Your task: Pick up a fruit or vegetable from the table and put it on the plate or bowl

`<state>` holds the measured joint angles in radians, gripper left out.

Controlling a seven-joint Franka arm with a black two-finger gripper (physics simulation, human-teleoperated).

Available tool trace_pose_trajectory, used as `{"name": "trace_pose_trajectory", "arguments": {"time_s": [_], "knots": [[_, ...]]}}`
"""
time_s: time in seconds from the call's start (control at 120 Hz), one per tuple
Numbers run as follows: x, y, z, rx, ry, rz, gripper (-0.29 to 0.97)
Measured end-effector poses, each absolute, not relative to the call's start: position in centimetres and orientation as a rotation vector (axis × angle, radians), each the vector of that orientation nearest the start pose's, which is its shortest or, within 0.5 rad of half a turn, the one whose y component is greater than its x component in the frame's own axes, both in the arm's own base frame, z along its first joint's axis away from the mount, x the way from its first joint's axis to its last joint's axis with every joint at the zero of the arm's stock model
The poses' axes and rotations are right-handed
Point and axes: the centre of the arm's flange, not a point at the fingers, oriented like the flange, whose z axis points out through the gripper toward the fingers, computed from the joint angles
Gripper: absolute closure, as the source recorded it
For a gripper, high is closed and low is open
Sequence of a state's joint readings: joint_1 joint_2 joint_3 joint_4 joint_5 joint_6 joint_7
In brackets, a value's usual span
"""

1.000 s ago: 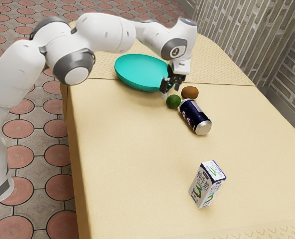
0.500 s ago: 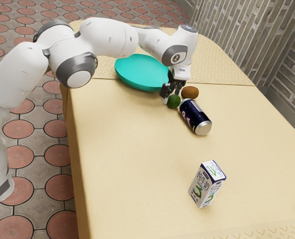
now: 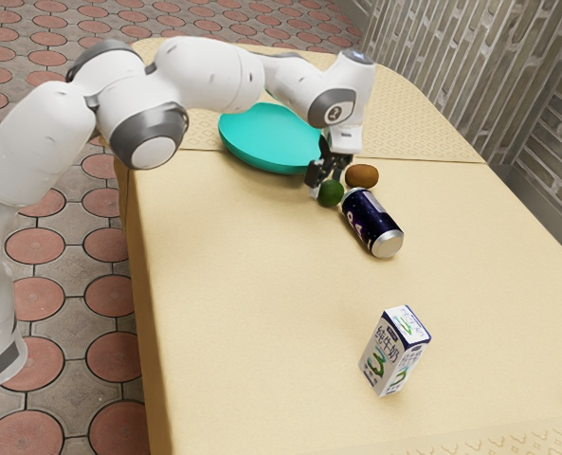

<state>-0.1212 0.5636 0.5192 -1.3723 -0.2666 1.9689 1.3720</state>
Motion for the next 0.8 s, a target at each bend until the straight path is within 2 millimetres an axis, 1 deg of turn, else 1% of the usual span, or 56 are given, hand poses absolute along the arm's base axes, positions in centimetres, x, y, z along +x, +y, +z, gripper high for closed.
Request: {"name": "trace_pose_trajectory", "arguments": {"time_s": [0.083,0.317,0.8], "knots": [[69.2,18.9,42.7,-2.697,1.414,-0.087,0.02],[69.7,18.0,42.2,-2.682,1.430,-0.107,0.02],[70.1,18.0,41.4,-2.671,1.425,-0.107,0.02]]}}
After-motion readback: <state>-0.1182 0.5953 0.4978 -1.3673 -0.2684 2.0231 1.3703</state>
